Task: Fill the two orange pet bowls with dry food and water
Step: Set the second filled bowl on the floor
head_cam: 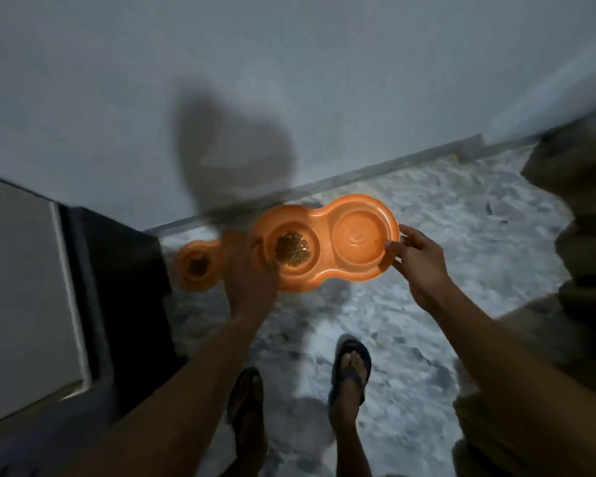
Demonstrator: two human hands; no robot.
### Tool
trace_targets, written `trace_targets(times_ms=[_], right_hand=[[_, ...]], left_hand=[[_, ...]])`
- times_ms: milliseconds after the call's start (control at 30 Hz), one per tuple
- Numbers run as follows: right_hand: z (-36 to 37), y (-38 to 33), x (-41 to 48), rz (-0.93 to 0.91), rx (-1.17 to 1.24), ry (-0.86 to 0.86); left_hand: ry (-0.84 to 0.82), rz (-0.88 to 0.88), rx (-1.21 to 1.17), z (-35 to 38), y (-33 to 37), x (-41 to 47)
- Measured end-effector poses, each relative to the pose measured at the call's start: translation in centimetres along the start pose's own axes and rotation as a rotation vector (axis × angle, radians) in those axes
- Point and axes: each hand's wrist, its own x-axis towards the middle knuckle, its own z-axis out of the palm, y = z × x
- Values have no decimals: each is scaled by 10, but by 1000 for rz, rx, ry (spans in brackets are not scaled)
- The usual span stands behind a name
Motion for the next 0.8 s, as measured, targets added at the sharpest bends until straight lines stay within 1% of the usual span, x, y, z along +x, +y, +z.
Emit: trace_targets(times_ms=[100, 167, 267, 367, 533, 667, 800], right_hand=[[34, 55, 99, 24, -13, -20], [56, 100, 167, 28, -43, -35], [84, 154, 247, 16, -79, -61], [108, 196, 308, -13, -116, -67], [130, 235, 376, -77, -157, -61], [136, 243, 398, -83, -170, -39], [137, 242, 401, -66, -228, -9]], left_hand=[[46, -114, -91, 64, -53, 25], [56, -202, -82, 112, -100, 48], [55, -263, -43, 169, -157, 84], [80, -301, -50, 216, -198, 117], [93, -307, -88, 260, -240, 150], [49, -286, -33, 273, -246, 168], [1, -293, 23, 274, -247, 175]])
